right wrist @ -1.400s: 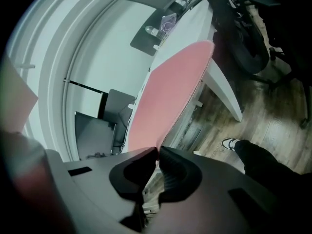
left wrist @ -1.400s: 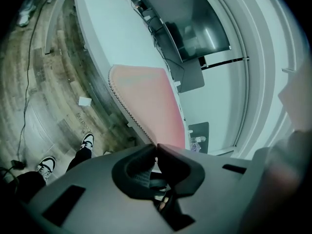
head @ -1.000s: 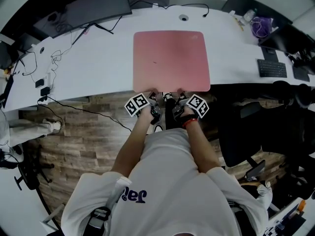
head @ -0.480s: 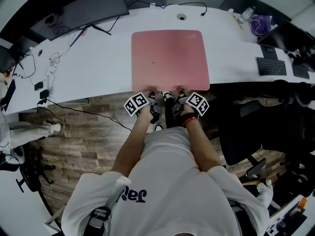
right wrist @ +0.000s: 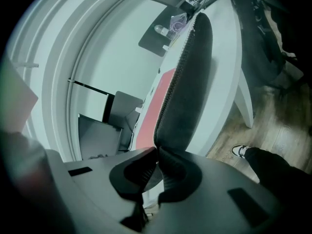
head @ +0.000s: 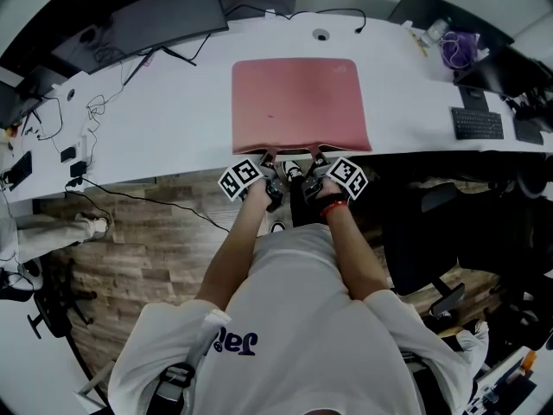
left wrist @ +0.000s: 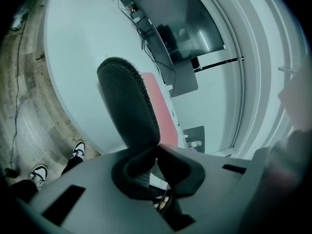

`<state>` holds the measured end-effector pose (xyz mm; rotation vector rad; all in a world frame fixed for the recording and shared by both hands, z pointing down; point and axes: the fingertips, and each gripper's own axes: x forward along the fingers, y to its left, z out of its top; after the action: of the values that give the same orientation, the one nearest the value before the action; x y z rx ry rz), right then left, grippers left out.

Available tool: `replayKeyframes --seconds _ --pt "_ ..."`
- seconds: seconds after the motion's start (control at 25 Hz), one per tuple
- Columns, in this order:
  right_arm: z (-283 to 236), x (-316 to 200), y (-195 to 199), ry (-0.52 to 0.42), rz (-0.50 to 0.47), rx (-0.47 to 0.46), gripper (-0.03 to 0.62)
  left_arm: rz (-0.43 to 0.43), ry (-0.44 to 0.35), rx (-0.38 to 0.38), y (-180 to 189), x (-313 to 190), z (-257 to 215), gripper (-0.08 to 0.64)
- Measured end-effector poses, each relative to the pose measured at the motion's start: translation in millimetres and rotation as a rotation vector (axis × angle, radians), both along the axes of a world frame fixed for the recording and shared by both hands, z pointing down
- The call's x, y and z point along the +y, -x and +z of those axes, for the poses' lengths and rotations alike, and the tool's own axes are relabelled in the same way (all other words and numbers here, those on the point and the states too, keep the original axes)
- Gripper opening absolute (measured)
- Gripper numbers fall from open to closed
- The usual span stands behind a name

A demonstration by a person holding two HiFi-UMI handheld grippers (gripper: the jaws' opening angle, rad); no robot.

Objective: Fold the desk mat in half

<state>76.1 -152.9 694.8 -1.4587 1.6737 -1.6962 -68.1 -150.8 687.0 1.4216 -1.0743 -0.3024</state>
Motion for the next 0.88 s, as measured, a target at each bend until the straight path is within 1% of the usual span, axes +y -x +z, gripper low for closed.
replayKeyframes --seconds 0.28,0.48,0.64,0.88 --pt "-14 -27 1 -0.030 0.000 -0.006 0.032 -0.024 -0.052 0.000 1 -27 -13 0.035" --pt "-16 -41 1 -0.029 -0.002 -0.003 0.032 -0.028 -0.049 0.017 2 -42 -14 0.035" --pt "-21 -54 3 -0.047 -0.012 -0.015 0.032 -0.048 -0.043 0.008 4 -51 -14 0.035" --pt "-25 -71 4 -0.065 -0.025 -0.016 0.031 -0.074 -0.044 0.037 7 -69 -18 0.035"
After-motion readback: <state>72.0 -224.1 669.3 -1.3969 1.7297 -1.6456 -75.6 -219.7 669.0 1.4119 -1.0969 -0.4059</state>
